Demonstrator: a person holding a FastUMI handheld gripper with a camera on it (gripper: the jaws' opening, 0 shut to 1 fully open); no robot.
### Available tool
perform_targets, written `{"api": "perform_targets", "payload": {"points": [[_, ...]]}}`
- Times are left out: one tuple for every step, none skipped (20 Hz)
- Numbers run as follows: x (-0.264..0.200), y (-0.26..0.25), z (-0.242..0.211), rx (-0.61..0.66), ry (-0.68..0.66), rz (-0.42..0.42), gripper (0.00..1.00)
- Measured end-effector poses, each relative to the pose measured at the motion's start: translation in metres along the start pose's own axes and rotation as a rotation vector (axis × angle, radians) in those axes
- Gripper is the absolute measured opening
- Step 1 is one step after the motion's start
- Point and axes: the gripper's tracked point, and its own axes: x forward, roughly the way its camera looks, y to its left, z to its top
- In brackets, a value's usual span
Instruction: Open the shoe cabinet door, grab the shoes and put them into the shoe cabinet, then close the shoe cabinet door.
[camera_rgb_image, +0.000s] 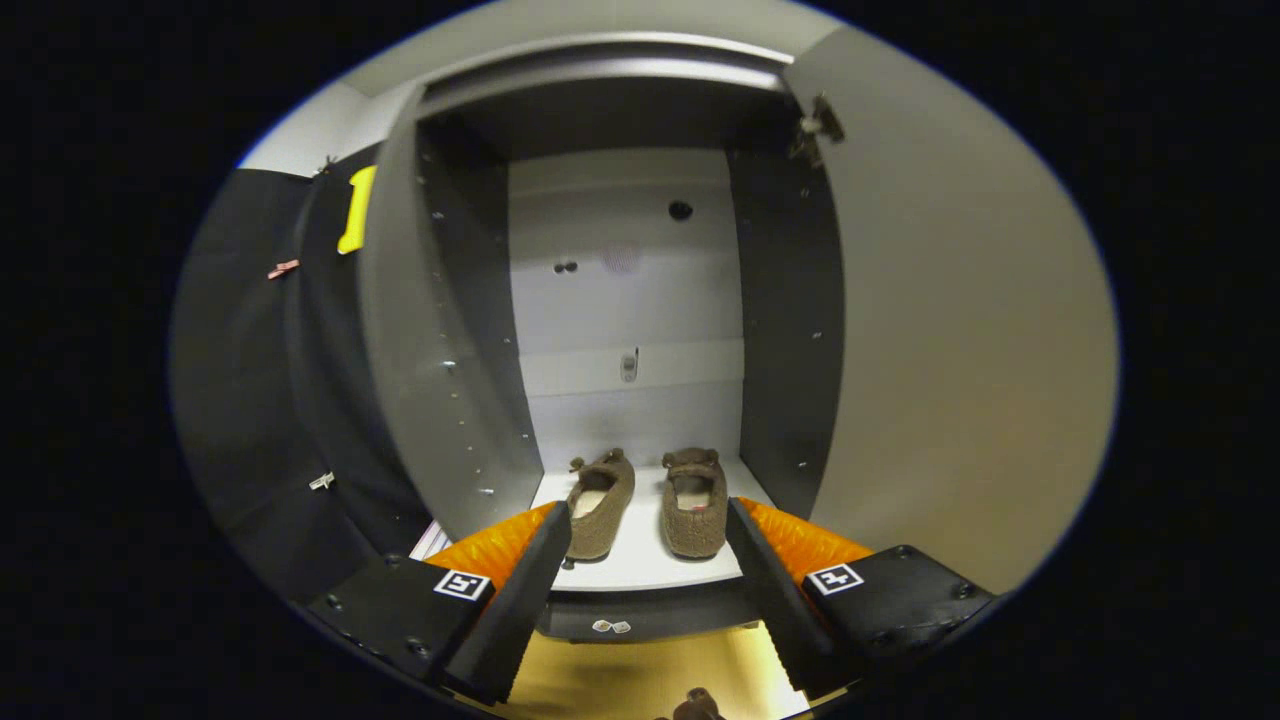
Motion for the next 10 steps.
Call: {"api": "perform_targets", "payload": {"points": [[-0.019, 0.001, 0.003, -0.006, -0.030, 0.000, 0.99], [-0.028, 0.002, 0.001, -0.006, -0.045, 0.006, 0.99], [-0.043, 0.002, 0.000, -0.003, -0.055, 0.010, 0.99], [-0.056, 0.000, -0.003, 0.003, -0.056, 0.015, 0.99], [-0.068, -0.003, -0.005, 0.009, -0.055, 0.013, 0.99], [-0.082, -0.008, -0.008, 0.015, -0.044, 0.012, 0.99], [-0.097, -0.011, -0.013, 0.023, -0.033, 0.019, 0.99], [-0.112, -0.017, -0.013, 0.029, -0.035, 0.016, 0.99], [-0.127, -0.026, -0.013, 0.031, -0.043, 0.009, 0.99], [-0.143, -0.035, -0.014, 0.035, -0.044, 0.007, 0.99]]}}
